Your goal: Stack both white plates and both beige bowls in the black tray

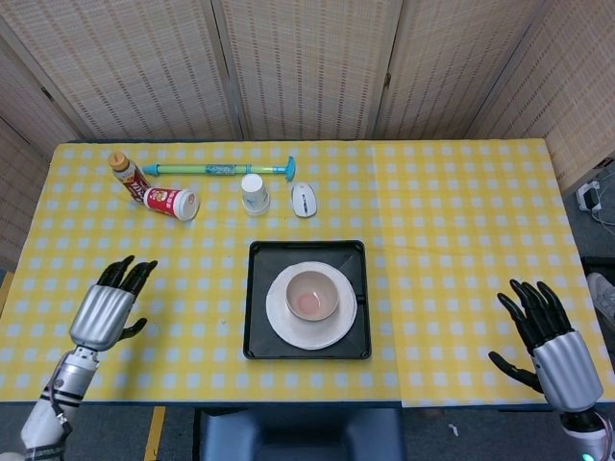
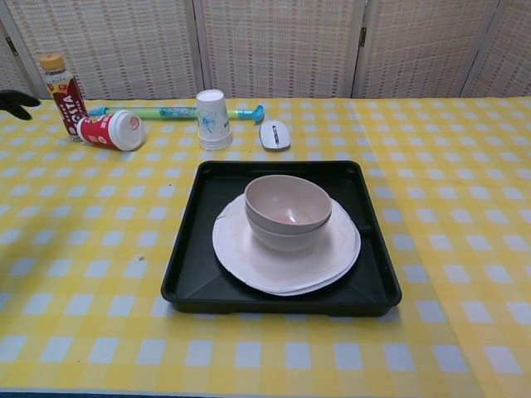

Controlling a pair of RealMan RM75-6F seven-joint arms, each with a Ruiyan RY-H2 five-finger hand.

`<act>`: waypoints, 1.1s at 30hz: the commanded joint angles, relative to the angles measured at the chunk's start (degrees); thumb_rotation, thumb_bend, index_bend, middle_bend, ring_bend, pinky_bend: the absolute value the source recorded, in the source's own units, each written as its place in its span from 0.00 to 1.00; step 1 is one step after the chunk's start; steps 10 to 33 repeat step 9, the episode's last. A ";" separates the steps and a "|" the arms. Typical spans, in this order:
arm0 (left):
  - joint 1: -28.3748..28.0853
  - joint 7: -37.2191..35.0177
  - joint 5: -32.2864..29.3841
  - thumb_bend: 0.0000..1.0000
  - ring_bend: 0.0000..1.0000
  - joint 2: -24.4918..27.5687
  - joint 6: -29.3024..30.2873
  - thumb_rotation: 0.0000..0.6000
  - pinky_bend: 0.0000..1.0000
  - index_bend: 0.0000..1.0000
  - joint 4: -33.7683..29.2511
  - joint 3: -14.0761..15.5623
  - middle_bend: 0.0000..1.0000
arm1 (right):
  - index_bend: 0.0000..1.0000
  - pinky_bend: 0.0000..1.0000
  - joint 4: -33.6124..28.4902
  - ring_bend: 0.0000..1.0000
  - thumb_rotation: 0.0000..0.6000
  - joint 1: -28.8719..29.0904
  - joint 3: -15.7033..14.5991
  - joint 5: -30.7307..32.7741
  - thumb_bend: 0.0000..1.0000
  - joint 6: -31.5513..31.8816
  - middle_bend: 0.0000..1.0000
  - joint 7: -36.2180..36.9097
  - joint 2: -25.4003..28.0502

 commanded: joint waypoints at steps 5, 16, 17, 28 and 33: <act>13.44 -13.18 3.84 0.24 0.00 1.02 15.25 1.00 0.00 0.00 3.77 5.43 0.05 | 0.00 0.00 -8.18 0.00 1.00 -0.72 -0.20 5.49 0.12 -7.71 0.00 -7.74 4.08; 13.64 -13.08 8.11 0.23 0.00 0.51 17.02 1.00 0.00 0.00 6.27 5.22 0.03 | 0.00 0.00 -8.58 0.00 1.00 -0.14 -0.54 4.30 0.12 -8.96 0.00 -8.56 4.19; 13.64 -13.08 8.11 0.23 0.00 0.51 17.02 1.00 0.00 0.00 6.27 5.22 0.03 | 0.00 0.00 -8.58 0.00 1.00 -0.14 -0.54 4.30 0.12 -8.96 0.00 -8.56 4.19; 13.64 -13.08 8.11 0.23 0.00 0.51 17.02 1.00 0.00 0.00 6.27 5.22 0.03 | 0.00 0.00 -8.58 0.00 1.00 -0.14 -0.54 4.30 0.12 -8.96 0.00 -8.56 4.19; 13.64 -13.08 8.11 0.23 0.00 0.51 17.02 1.00 0.00 0.00 6.27 5.22 0.03 | 0.00 0.00 -8.58 0.00 1.00 -0.14 -0.54 4.30 0.12 -8.96 0.00 -8.56 4.19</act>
